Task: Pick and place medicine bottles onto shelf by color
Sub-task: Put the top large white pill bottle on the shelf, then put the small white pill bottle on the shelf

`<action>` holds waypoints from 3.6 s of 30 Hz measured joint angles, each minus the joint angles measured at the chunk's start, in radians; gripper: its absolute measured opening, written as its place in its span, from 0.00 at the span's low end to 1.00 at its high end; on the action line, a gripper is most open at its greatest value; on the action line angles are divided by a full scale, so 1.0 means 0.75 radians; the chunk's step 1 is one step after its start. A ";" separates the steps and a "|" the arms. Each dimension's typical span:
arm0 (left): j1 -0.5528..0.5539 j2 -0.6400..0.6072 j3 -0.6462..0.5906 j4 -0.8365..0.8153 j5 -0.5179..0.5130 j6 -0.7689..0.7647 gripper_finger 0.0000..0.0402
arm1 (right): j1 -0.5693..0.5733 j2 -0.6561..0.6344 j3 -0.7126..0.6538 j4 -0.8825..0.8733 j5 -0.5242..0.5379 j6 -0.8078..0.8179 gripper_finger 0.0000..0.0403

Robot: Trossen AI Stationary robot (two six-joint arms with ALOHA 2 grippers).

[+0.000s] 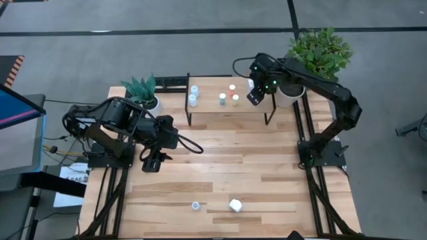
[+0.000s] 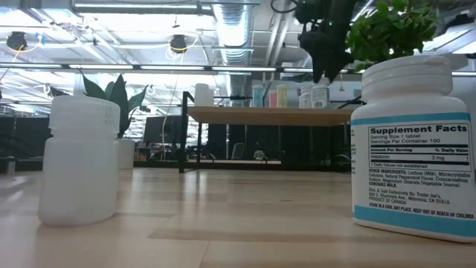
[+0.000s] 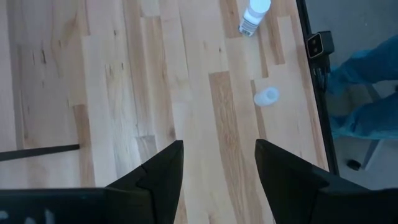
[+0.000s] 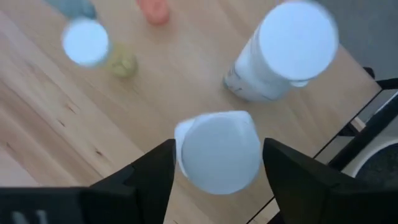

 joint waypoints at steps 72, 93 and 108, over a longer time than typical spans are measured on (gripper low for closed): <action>-0.499 0.346 -0.997 1.337 -0.177 -0.211 0.63 | 1.749 -0.307 -0.662 0.525 -0.033 0.907 0.66; -0.456 0.473 -0.996 1.413 -0.161 -0.113 0.52 | 1.736 -0.308 -0.662 0.510 -0.033 0.903 0.66; -0.234 0.332 -0.788 1.102 -0.049 -0.251 0.26 | 1.734 -0.308 -0.662 0.501 -0.032 0.905 0.66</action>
